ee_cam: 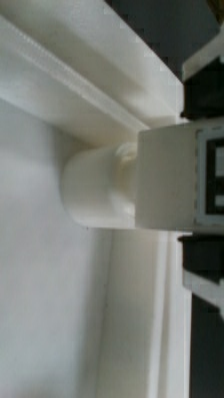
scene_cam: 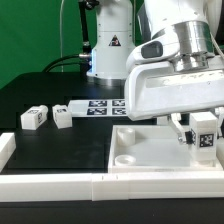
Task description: Assemble one leg
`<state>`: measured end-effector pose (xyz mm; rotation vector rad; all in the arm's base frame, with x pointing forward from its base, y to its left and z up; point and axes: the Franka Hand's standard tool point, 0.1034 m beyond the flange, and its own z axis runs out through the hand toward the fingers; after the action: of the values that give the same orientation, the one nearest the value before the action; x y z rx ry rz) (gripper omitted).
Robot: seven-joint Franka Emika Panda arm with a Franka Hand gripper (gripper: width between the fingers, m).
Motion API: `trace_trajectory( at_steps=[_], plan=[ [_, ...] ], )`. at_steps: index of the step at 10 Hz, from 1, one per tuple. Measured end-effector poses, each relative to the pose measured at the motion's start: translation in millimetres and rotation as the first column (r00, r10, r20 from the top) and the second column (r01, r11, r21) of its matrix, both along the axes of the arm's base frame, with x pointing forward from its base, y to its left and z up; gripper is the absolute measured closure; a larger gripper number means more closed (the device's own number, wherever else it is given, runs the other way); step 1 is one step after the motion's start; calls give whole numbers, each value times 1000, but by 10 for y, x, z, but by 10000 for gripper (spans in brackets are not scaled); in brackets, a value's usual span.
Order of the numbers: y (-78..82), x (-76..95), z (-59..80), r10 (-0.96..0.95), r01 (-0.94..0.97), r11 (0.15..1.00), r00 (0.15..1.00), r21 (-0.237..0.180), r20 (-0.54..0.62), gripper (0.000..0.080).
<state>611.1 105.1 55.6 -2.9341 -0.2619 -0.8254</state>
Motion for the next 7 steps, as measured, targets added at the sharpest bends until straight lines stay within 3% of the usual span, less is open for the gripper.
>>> trace_trajectory(
  at_steps=[2,7],
  plan=[
    [-1,0,0,0,0,1000,1000,0,0,190],
    [1,3,7,-1,1,1000,1000,1,1,150]
  ],
)
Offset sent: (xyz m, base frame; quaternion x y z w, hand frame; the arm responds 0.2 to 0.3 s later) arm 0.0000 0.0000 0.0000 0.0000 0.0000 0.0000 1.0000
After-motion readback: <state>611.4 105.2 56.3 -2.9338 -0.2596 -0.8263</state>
